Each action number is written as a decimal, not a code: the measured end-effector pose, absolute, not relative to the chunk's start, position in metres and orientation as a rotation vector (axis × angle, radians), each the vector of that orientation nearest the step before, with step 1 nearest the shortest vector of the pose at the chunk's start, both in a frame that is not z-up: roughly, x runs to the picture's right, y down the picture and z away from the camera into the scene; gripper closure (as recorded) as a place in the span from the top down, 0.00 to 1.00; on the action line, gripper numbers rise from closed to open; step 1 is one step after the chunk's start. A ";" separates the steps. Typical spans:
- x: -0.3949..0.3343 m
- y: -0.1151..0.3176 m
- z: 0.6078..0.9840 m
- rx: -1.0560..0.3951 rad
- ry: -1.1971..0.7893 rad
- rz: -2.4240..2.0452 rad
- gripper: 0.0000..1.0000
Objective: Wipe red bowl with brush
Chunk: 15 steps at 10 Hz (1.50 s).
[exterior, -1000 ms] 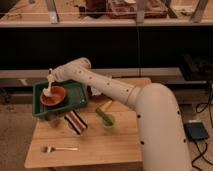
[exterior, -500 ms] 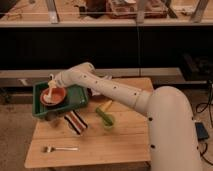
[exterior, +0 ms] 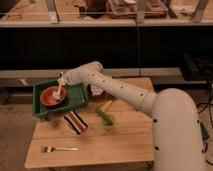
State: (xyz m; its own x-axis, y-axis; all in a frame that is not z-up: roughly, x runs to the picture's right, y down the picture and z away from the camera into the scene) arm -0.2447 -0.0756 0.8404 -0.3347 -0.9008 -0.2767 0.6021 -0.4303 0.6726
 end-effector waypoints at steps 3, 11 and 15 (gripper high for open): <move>-0.252 -0.104 0.860 0.760 -0.521 -1.922 0.00; -0.325 -0.062 0.809 0.867 -0.627 -1.970 0.00; -0.285 -0.045 0.801 0.845 -0.615 -1.962 0.00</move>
State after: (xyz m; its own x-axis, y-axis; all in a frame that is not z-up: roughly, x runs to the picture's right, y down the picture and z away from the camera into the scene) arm -0.2846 -0.0449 0.8011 -0.3744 -0.8706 -0.3192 0.5324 -0.4836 0.6947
